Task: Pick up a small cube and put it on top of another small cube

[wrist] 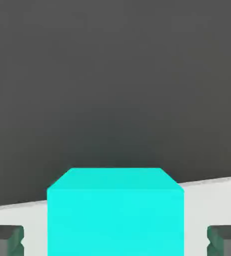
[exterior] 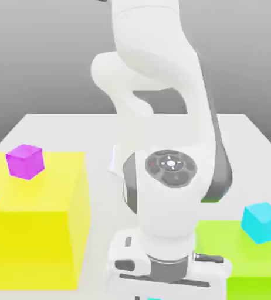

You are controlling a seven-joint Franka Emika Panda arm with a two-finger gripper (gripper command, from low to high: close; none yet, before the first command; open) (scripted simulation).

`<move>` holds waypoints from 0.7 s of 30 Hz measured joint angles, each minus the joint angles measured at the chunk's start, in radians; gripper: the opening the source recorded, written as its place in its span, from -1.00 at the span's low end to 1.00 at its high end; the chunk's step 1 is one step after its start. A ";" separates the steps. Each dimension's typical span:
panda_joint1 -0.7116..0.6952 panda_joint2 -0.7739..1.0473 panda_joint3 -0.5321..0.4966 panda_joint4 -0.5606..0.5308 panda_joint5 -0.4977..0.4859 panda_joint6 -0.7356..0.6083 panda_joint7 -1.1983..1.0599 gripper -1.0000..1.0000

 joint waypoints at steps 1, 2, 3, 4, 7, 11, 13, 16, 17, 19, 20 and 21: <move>0.000 0.000 0.000 0.000 0.000 0.000 0.000 -1.00; 0.000 0.000 0.000 0.000 0.000 0.001 0.000 -1.00; 0.000 0.000 0.000 0.000 0.000 0.001 0.000 -1.00; 0.001 0.013 -0.002 0.003 -0.002 0.011 0.002 -1.00; -0.007 -0.053 0.009 -0.011 0.010 -0.042 -0.007 -1.00; -0.034 -0.165 -0.002 -0.007 0.023 -0.175 -0.024 -1.00; -0.068 -0.230 -0.030 0.001 0.026 -0.260 -0.026 -1.00; -0.118 -0.336 -0.082 0.009 0.044 -0.390 -0.035 -1.00; -0.136 -0.372 -0.099 0.012 0.052 -0.434 -0.039 -1.00; -0.197 -0.444 -0.130 0.018 0.072 -0.521 -0.050 -1.00; -0.224 -0.479 -0.140 0.017 0.082 -0.560 -0.054 -1.00; -0.252 -0.515 -0.145 0.007 0.086 -0.585 -0.049 -1.00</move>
